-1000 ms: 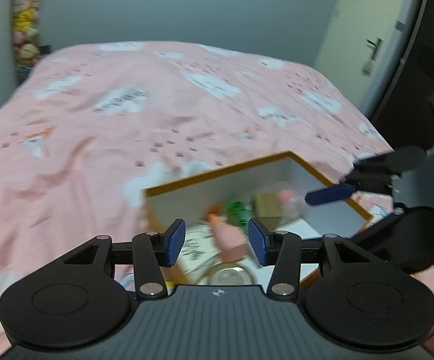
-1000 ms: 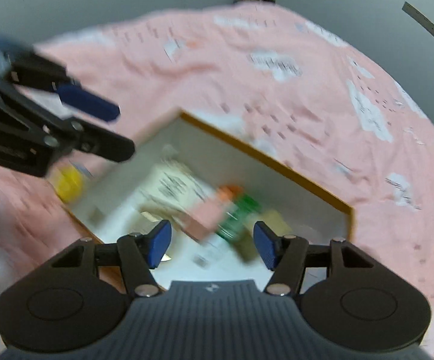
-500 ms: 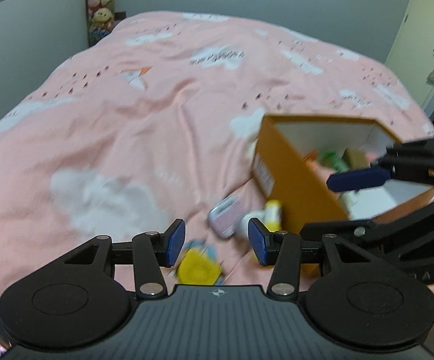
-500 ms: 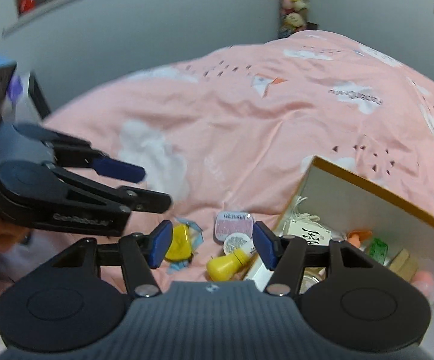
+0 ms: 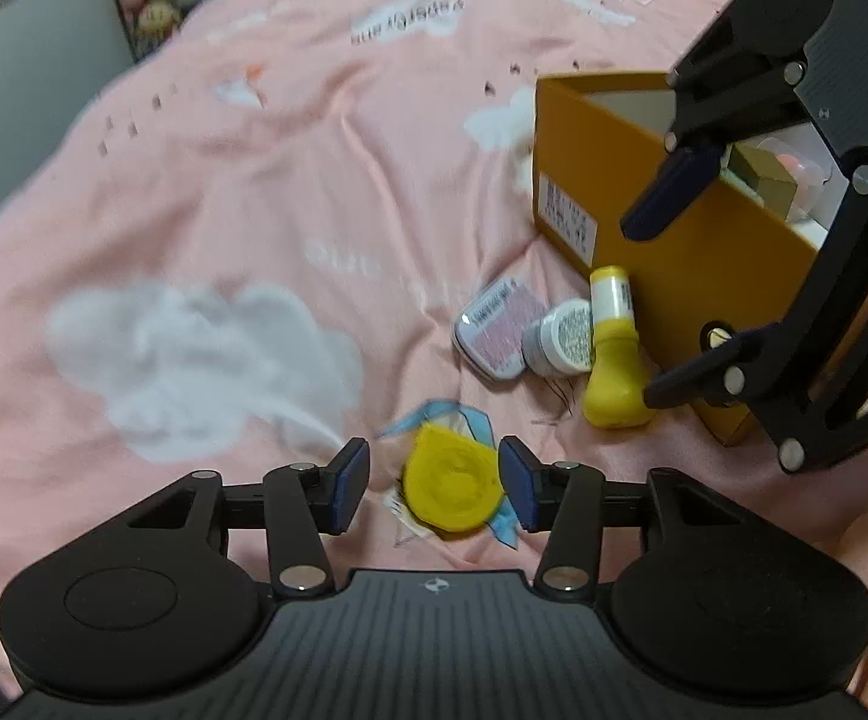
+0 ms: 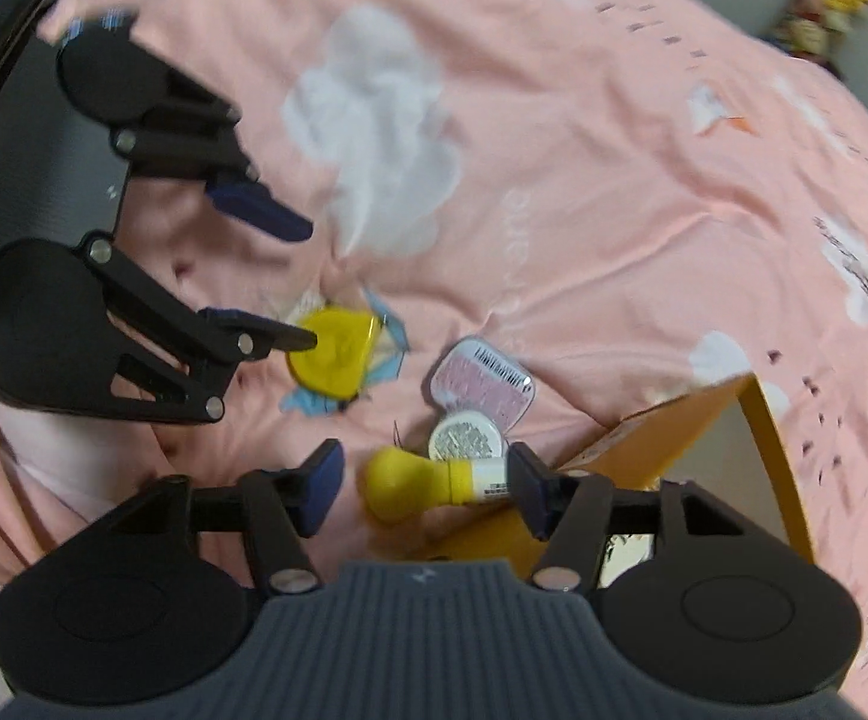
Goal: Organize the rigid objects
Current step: 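Move back to the pile and grasp the yellow tape measure with the left tool, then grasp the yellow bottle by its neck with the right tool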
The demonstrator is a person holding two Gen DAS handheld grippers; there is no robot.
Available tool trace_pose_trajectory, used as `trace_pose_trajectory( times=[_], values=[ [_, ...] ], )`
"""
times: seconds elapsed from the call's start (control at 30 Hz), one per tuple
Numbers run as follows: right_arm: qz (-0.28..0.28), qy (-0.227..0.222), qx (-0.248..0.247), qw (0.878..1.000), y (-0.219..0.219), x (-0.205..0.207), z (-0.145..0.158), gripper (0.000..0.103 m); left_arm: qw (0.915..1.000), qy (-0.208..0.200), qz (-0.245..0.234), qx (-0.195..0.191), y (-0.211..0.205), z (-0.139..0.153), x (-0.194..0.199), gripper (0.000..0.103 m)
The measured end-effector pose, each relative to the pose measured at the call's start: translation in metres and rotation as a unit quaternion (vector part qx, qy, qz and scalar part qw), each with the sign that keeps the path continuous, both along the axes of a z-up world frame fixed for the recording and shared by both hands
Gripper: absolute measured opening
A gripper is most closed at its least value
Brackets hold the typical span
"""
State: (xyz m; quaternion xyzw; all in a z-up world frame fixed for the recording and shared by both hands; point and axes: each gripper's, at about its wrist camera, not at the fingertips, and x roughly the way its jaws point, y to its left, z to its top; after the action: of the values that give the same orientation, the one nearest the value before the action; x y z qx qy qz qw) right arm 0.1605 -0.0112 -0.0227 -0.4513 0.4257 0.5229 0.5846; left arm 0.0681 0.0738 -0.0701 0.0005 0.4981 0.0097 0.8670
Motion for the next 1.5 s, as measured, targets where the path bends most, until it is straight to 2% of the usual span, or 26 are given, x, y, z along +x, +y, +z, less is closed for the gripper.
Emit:
trace_pose_trajectory(
  times=[0.07, 0.2, 0.33, 0.47, 0.63, 0.77, 0.9, 1.17, 1.27, 1.4, 1.5],
  values=[
    [0.031, 0.001, -0.031, 0.999, 0.009, 0.002, -0.008, 0.067, 0.9998, 0.008, 0.003, -0.017, 0.003, -0.008, 0.003, 0.067],
    [0.07, 0.007, -0.073, 0.995, 0.022, 0.008, -0.024, 0.067, 0.9999, 0.011, -0.013, -0.001, -0.004, -0.019, 0.009, 0.073],
    [0.088, 0.023, -0.101, 0.991, 0.028, 0.015, -0.037, 0.067, 0.9986, 0.042, -0.03, 0.013, -0.012, -0.034, 0.023, 0.073],
    [0.106, 0.032, -0.117, 0.987, 0.03, 0.019, -0.044, 0.067, 0.9968, 0.059, -0.04, 0.036, -0.018, -0.047, 0.031, 0.073],
    [0.142, 0.046, -0.126, 0.981, 0.031, 0.018, -0.051, 0.067, 0.9951, 0.074, -0.048, 0.043, -0.02, -0.059, 0.039, 0.073],
    [0.155, 0.046, -0.129, 0.978, 0.036, 0.017, -0.054, 0.067, 0.9952, 0.08, -0.047, 0.032, -0.018, -0.066, 0.043, 0.073],
    [0.171, 0.05, -0.137, 0.974, 0.038, 0.018, -0.056, 0.067, 0.9951, 0.085, -0.046, 0.021, -0.014, -0.069, 0.045, 0.065],
    [0.221, 0.031, -0.155, 0.962, 0.034, 0.013, -0.061, 0.068, 0.9973, 0.07, -0.019, -0.01, -0.002, -0.058, 0.036, 0.064],
    [0.238, 0.022, -0.16, 0.958, 0.032, 0.01, -0.064, 0.065, 0.9976, 0.067, -0.011, -0.017, -0.001, -0.051, 0.031, 0.064],
    [0.256, 0.009, -0.177, 0.95, 0.031, 0.007, -0.073, 0.049, 0.9974, 0.065, 0.004, -0.03, 0.002, -0.047, 0.027, 0.064],
    [0.259, 0.001, -0.189, 0.947, 0.031, 0.005, -0.086, 0.042, 0.9975, 0.06, 0.011, -0.036, 0.005, -0.043, 0.025, 0.064]
  ],
)
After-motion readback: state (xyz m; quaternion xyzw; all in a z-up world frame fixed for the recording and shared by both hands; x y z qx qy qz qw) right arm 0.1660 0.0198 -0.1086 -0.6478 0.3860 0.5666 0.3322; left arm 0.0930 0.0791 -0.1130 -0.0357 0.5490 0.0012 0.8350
